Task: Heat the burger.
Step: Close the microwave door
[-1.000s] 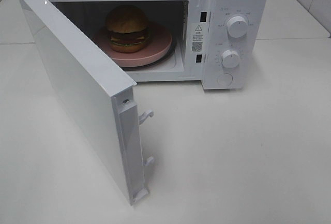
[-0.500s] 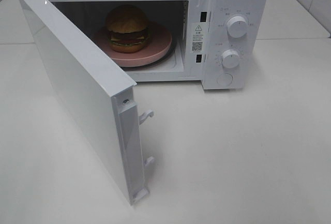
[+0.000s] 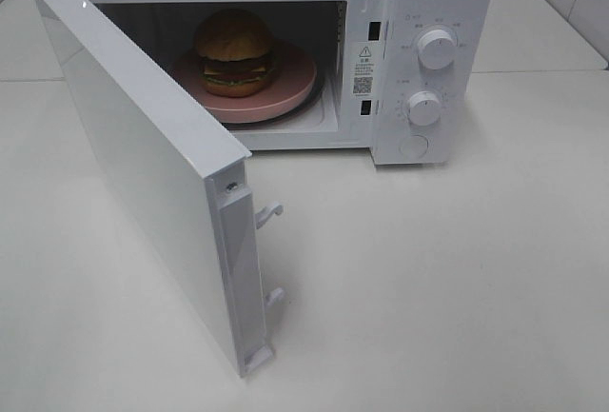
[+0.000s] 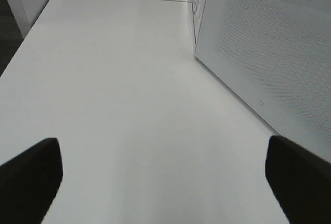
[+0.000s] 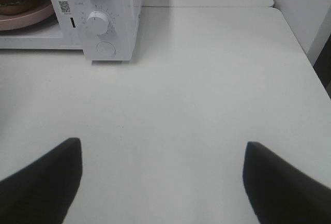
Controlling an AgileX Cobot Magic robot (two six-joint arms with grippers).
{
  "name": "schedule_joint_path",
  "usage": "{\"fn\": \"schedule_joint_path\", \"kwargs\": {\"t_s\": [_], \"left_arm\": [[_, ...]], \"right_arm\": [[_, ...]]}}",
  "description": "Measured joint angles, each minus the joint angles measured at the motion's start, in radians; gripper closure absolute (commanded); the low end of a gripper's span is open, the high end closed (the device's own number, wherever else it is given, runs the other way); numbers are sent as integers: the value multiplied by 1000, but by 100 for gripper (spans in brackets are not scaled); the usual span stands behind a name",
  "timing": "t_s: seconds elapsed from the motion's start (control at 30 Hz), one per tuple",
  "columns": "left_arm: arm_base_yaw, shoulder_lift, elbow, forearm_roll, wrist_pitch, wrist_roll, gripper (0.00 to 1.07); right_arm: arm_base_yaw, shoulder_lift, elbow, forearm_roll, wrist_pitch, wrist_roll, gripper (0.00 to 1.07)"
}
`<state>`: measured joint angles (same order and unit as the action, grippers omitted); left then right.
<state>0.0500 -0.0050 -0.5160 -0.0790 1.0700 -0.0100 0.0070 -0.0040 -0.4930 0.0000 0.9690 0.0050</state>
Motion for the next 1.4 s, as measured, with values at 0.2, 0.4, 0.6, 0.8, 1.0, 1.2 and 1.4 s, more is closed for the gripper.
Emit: {"fn": "schedule_joint_path", "kwargs": {"t_s": [0.2, 0.4, 0.6, 0.8, 1.0, 1.2, 1.4], "left_arm": [[0, 0, 0, 0, 0, 0, 6], [0, 0, 0, 0, 0, 0, 6], [0, 0, 0, 0, 0, 0, 6], [0, 0, 0, 0, 0, 0, 6], [0, 0, 0, 0, 0, 0, 6], [0, 0, 0, 0, 0, 0, 6], [0, 0, 0, 0, 0, 0, 6]], "right_arm": [[0, 0, 0, 0, 0, -5, 28], [0, 0, 0, 0, 0, 0, 30], [0, 0, 0, 0, 0, 0, 31], [0, 0, 0, 0, 0, -5, 31], [0, 0, 0, 0, 0, -5, 31], [0, 0, 0, 0, 0, 0, 31], [0, 0, 0, 0, 0, 0, 31]]}}
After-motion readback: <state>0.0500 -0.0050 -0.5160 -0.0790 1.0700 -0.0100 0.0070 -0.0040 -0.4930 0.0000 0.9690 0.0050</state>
